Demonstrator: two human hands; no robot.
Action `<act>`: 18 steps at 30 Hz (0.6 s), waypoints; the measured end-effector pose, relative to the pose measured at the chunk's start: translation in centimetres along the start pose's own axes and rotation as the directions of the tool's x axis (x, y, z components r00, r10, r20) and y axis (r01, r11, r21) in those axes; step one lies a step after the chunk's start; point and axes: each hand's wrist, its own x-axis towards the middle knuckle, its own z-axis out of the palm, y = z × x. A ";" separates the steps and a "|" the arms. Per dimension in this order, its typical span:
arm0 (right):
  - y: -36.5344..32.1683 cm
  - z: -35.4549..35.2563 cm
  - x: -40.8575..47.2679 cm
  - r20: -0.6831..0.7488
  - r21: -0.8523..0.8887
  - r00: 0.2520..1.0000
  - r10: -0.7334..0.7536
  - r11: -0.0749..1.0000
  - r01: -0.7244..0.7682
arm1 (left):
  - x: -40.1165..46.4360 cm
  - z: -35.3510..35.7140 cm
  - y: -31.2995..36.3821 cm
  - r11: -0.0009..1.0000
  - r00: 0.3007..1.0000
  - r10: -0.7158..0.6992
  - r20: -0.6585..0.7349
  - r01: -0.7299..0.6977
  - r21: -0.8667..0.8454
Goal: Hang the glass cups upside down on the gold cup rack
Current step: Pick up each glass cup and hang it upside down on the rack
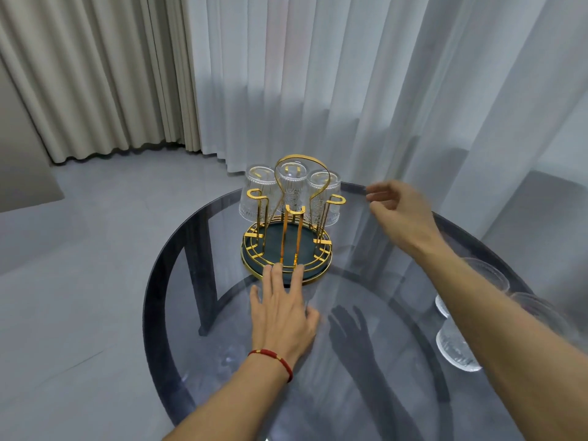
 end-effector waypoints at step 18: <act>4.8 -7.2 -16.5 -0.109 -0.828 0.984 0.140 0.535 -0.168 | -3.7 -4.3 9.3 0.682 0.955 -0.047 -0.293 -0.184 -0.708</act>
